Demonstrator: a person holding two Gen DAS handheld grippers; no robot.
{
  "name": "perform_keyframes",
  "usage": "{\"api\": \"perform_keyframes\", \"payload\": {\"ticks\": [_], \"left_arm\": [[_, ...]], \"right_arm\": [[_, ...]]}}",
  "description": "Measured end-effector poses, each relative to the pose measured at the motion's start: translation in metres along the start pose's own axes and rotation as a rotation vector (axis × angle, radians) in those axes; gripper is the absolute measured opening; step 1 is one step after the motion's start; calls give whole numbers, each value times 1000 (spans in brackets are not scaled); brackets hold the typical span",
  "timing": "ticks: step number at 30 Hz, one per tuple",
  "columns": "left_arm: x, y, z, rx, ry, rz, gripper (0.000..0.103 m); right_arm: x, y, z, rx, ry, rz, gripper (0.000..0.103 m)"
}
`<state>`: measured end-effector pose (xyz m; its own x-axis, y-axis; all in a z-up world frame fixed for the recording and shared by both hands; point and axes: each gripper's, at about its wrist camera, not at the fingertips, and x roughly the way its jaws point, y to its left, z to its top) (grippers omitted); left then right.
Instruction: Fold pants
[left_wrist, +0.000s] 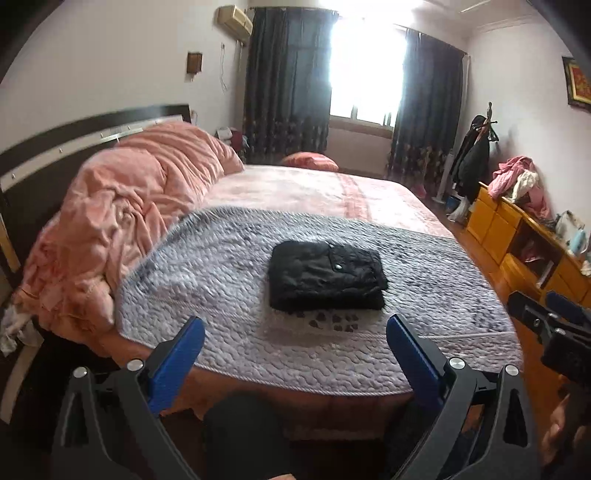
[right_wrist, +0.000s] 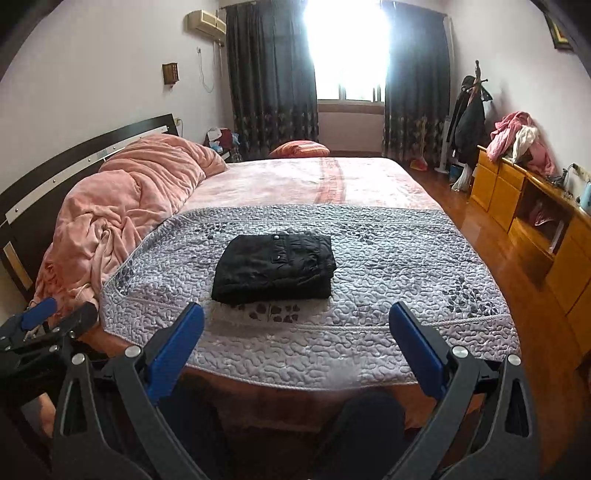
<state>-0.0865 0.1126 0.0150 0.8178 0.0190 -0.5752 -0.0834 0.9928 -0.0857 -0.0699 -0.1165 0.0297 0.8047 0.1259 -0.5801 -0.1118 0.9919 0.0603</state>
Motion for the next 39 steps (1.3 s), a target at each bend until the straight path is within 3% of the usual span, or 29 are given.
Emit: {"api": "perform_keyframes", "payload": {"ticks": [7,27,39], "left_arm": [[13,4,-5,0,42,13,99],[22,-2,5,2,65,-2,99],[27,-2,8,8,57,27,99]], "right_arm": [[9,5,0,-1,24,1,100],[23,6,3,-12,42,14,100],[33,6,3,-16,64,20,100]]}}
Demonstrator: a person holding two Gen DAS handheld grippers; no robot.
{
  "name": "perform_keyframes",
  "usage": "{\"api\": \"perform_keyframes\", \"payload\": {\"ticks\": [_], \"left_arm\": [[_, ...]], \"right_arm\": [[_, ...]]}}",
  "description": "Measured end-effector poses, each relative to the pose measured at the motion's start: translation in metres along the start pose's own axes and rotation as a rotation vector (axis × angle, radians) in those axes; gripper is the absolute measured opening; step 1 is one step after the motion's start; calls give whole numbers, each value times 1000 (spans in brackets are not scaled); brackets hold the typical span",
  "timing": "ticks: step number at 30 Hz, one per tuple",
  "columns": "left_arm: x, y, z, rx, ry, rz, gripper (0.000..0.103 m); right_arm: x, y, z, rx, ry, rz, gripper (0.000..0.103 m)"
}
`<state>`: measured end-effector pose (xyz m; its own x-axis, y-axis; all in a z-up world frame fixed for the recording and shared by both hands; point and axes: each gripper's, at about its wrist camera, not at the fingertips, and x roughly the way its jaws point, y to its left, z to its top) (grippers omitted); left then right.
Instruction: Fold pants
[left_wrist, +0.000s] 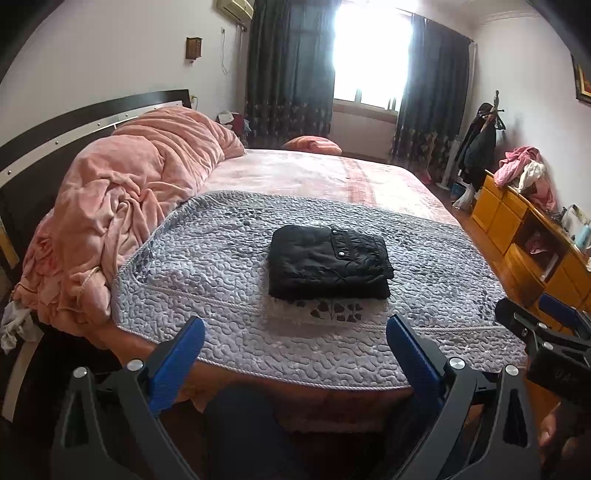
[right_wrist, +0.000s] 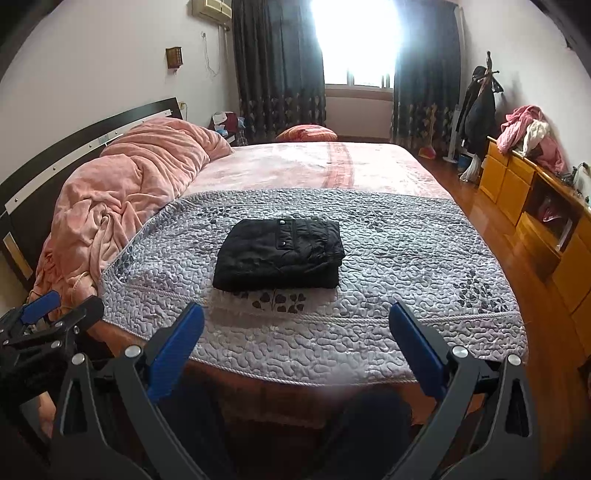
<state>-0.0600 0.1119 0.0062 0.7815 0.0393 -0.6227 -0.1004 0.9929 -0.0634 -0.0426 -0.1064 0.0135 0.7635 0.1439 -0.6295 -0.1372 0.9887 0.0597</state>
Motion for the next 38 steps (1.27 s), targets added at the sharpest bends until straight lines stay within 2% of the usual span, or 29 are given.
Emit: {"api": "perform_keyframes", "payload": {"ticks": [19,38], "left_arm": [[6,-4,2,26,-25,27,99],[11,0,4,2,-5,32,99]], "right_arm": [[8,-5,5,18,-7,18,100],[14,-7,5,18,-3,26,100]]}}
